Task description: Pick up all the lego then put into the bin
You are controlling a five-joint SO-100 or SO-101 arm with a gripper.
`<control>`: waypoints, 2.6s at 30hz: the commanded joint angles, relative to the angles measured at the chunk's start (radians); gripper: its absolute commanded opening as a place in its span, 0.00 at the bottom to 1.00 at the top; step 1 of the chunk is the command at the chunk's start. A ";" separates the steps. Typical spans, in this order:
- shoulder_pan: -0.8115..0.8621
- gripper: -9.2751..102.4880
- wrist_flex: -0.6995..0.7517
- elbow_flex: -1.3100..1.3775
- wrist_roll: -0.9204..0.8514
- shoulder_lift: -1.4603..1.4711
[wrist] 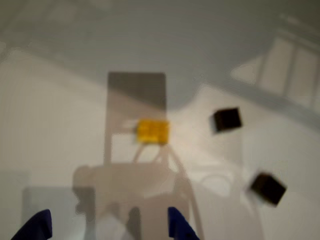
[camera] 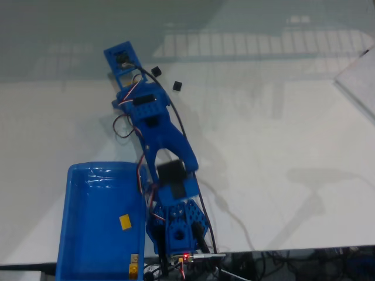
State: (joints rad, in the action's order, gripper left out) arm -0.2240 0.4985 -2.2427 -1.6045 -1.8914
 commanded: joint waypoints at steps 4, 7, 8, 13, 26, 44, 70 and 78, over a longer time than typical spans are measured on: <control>0.064 0.35 -0.133 0.133 -0.028 0.184; 0.084 0.35 -0.135 0.215 -0.017 0.272; 0.087 0.35 -0.140 0.239 -0.011 0.299; 0.094 0.35 -0.140 0.334 -0.009 0.383; 0.055 0.34 -0.126 0.426 -0.008 0.489; 0.031 0.32 -0.118 0.426 0.006 0.540; 0.011 0.10 -0.118 0.426 0.066 0.526; -0.097 0.10 -0.104 0.229 0.276 0.051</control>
State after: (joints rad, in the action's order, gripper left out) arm -0.2761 0.3850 -1.9758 -1.3852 -1.6598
